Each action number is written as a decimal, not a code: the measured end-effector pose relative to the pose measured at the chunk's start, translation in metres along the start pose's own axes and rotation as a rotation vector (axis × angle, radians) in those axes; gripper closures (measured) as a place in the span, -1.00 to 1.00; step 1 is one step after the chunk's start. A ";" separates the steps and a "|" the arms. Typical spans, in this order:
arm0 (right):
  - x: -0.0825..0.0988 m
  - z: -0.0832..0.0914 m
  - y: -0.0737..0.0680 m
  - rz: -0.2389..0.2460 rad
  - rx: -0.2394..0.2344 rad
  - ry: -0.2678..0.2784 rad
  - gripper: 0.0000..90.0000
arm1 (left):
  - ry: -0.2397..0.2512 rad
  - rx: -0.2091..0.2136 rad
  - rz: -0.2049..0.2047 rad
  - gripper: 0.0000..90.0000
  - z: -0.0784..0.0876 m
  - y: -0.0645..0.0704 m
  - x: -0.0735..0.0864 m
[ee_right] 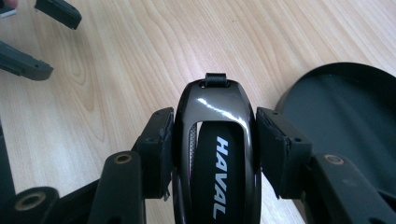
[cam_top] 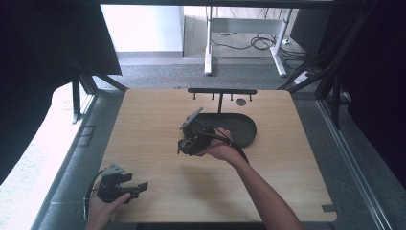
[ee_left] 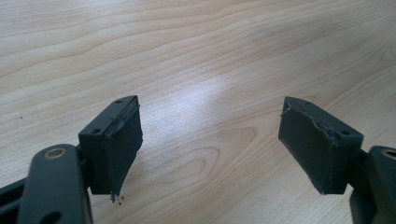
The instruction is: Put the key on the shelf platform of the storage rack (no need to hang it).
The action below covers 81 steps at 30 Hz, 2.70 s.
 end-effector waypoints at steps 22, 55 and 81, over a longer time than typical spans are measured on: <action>0.015 0.024 0.028 -0.076 0.045 0.016 0.10 | -0.006 0.000 -0.003 -0.52 -0.001 0.001 0.000; 0.033 0.048 0.069 -0.194 0.104 0.057 0.10 | -0.009 -0.001 -0.004 -0.52 -0.003 0.000 0.001; 0.050 0.053 0.108 -0.280 0.156 0.093 0.10 | -0.024 -0.003 -0.009 -0.52 -0.005 0.001 0.002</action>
Point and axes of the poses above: each handheld gripper's, and its own axes: z roughly backward along the jaws, x roughly out of its underside, y roughly to its right, the point moved 3 cm from there along -z, roughly forward along the jaws, and after that the axes turned 14 degrees about -x, right-handed, at the moved point
